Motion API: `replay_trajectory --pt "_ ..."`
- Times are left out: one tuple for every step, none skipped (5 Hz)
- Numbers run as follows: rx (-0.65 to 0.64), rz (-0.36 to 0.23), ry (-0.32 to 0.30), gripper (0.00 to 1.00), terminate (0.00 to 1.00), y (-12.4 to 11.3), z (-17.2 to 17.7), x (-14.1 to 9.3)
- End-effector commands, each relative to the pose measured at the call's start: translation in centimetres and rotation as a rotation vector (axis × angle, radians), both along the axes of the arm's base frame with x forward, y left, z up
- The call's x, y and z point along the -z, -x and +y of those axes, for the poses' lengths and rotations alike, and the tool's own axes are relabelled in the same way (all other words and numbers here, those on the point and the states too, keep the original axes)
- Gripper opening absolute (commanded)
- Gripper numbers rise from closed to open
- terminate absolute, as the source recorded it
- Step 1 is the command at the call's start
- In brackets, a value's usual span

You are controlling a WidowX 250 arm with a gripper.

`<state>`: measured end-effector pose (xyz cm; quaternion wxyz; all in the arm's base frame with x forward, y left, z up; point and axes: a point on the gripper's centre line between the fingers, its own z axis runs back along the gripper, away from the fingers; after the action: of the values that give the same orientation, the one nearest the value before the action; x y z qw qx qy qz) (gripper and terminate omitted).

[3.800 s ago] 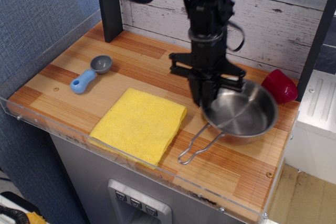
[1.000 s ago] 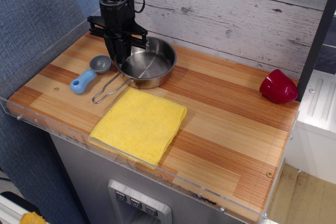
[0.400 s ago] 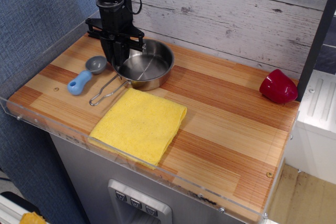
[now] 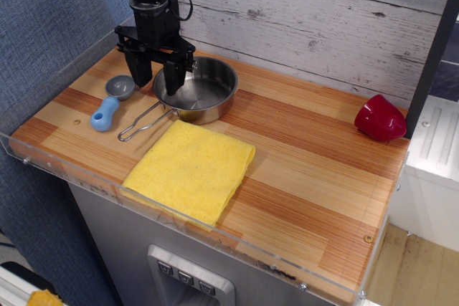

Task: Place the pot to the right of the blue spoon

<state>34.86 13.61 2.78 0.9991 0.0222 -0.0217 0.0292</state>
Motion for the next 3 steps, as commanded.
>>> replay_trajectory --pt "-0.060 -0.183 -0.029 1.00 0.00 0.8 -1.3 -11.0" --pt "-0.067 -0.207 -0.011 1.00 0.00 1.5 -3.3 -13.3" --pt "-0.044 -0.193 0.027 1.00 0.00 1.4 -5.7 -13.7"
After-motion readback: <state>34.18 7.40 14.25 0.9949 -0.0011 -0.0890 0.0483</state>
